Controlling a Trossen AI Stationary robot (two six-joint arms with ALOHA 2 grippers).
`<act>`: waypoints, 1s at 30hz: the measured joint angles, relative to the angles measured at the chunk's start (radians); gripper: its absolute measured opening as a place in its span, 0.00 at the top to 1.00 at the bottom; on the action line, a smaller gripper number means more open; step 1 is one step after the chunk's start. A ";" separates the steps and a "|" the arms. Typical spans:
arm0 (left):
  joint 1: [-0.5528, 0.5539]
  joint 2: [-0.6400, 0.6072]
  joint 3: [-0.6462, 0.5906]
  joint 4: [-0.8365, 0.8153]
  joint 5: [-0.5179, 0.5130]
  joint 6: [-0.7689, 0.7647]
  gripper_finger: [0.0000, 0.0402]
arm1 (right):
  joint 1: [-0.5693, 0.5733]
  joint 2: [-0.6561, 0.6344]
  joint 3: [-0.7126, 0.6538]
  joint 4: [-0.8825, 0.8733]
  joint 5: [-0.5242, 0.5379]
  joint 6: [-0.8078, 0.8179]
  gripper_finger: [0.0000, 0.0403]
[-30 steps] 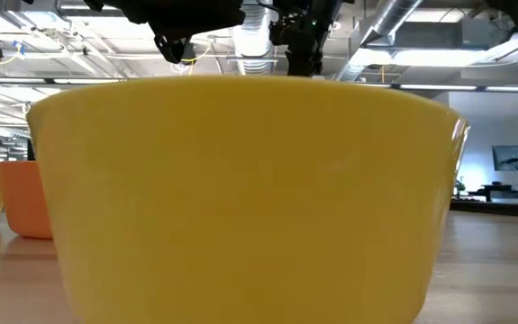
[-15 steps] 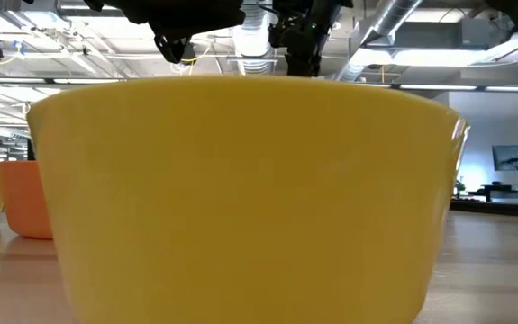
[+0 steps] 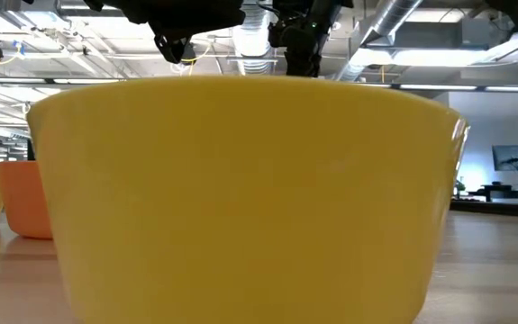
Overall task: Pick & Place Mini bowls
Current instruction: Stack the yellow bowl on the yellow bowl on the shelf
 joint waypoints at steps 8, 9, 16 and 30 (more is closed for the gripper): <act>0.000 0.000 0.000 0.000 0.000 0.000 0.78 | -0.002 0.000 0.000 -0.003 0.000 -0.016 0.98; 0.000 0.000 0.000 0.000 0.000 0.000 0.78 | -0.002 0.000 0.000 -0.003 0.000 -0.016 0.98; 0.000 0.000 0.000 0.000 0.000 0.000 0.78 | -0.023 0.000 0.000 -0.033 -0.159 -0.017 0.99; 0.000 0.000 0.000 -0.001 0.000 0.000 0.78 | -0.027 0.062 -0.001 -0.054 -0.224 -0.048 0.99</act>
